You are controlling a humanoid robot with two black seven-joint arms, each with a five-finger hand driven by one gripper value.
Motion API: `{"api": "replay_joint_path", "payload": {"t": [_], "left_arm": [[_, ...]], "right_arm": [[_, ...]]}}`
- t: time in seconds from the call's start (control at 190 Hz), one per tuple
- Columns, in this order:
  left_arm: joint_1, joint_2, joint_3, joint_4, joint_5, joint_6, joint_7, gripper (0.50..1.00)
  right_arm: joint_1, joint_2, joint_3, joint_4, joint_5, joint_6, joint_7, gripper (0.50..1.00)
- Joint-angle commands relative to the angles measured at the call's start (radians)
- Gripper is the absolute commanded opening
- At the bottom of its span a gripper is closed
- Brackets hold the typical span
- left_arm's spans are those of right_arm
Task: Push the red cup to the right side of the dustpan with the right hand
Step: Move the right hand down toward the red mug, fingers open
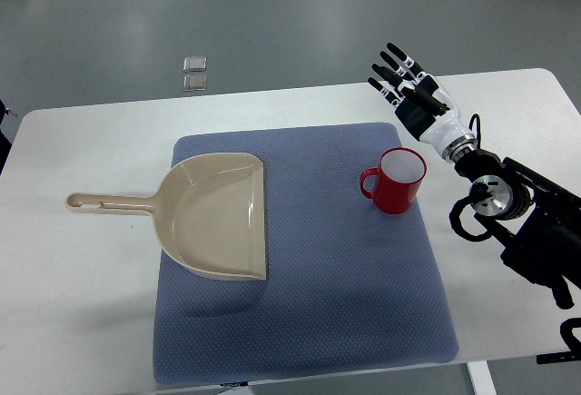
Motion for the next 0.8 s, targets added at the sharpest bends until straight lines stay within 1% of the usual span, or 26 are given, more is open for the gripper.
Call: {"api": "replay_joint_path", "payload": {"t": [0.0,0.152,0.252,0.394,0.525,0.552,0.678,0.793], "left_arm": [[0.000,0.000,0.000,0.000,0.000,0.000,0.000,1.000],[0.000,0.000,0.000,-0.002,0.002,0.001,0.000,1.000],[0.000,0.000,0.000,0.000,0.000,0.001,0.000,1.000],[0.000,0.000,0.000,0.000,0.000,0.000,0.000,1.000],[0.000,0.000,0.000,-0.002,0.000,0.001,0.000,1.000],[0.000,0.000,0.000,-0.002,0.000,0.000,0.000,1.000],[0.000,0.000,0.000,-0.002,0.000,0.001,0.000,1.000],[0.000,0.000,-0.001,-0.002,0.000,0.000,0.000,1.000]], "right_arm": [[0.000,0.000,0.000,0.001,0.000,0.000,0.000,0.934],[0.000,0.000,-0.001,0.003,0.000,0.000,0.000,0.934],[0.005,-0.004,-0.015,0.006,-0.003,0.017,0.000,0.934],[0.003,-0.044,-0.029,0.009,-0.124,0.144,0.006,0.934],[-0.003,-0.115,-0.028,0.027,-0.321,0.213,0.017,0.934],[-0.003,-0.134,-0.029,0.034,-0.363,0.230,0.025,0.934],[-0.003,-0.202,-0.028,0.046,-0.526,0.230,0.064,0.934],[-0.003,-0.268,-0.029,0.046,-0.650,0.230,0.121,0.934]]}}
